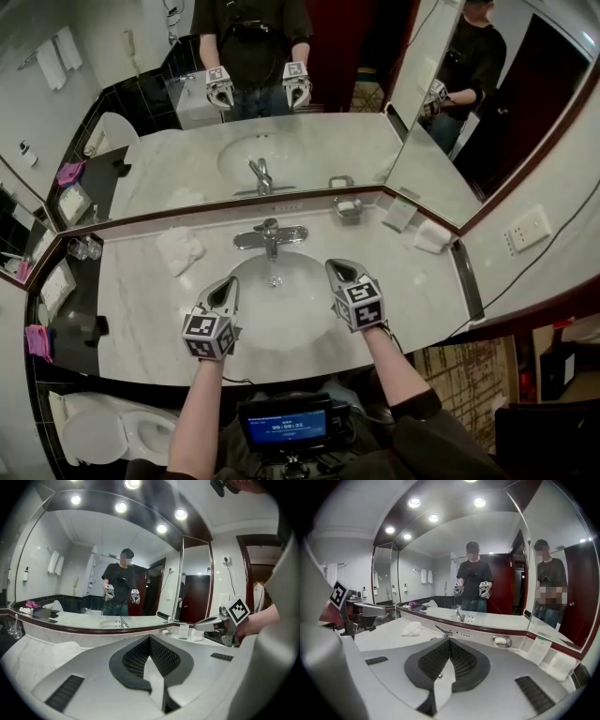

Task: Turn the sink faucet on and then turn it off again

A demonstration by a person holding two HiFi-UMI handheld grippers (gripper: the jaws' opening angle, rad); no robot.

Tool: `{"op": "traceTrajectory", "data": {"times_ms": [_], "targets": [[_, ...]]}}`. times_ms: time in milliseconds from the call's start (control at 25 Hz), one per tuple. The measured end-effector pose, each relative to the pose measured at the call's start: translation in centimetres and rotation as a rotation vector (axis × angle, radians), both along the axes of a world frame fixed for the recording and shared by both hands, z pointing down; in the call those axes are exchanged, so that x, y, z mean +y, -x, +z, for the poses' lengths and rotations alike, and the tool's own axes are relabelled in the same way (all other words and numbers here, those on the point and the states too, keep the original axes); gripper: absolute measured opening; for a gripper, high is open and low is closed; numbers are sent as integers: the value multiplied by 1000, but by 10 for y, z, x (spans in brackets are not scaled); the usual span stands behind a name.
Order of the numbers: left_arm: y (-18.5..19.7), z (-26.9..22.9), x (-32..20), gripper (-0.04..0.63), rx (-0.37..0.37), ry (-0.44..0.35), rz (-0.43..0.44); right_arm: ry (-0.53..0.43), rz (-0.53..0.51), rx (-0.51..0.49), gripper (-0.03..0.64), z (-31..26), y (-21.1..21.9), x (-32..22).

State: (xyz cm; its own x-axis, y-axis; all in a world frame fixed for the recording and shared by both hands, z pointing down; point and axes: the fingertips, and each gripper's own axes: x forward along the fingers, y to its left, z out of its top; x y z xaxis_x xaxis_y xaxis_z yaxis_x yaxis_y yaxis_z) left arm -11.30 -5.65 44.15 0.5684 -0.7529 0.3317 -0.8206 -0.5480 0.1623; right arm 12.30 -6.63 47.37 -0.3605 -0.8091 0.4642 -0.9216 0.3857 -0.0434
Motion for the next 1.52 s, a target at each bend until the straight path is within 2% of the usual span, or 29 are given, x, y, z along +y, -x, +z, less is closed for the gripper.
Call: {"op": "traceTrajectory", "data": {"times_ms": [280,720,1000,1120,1240,1520], "targets": [[-3,-4,7,0,9,10,19,43,45,-67,22,15,-15,29],[-7,-4,7,0,2,3,9,49,-3,-7,23,27,-10,26],[-6,0,2,0,-6,4,-8,-37,-123,204,26,14,23,1],[-4,2,-2,0,-17,6,-20,-84,-207,328,92,23,45,-16],[-2,7,-8,0,-34,8,-22,-120,-264,408,148,32,65,-38],[6,22,-28,0,-52,21,-34,-179,-365,554,216,53,103,-101]]}}
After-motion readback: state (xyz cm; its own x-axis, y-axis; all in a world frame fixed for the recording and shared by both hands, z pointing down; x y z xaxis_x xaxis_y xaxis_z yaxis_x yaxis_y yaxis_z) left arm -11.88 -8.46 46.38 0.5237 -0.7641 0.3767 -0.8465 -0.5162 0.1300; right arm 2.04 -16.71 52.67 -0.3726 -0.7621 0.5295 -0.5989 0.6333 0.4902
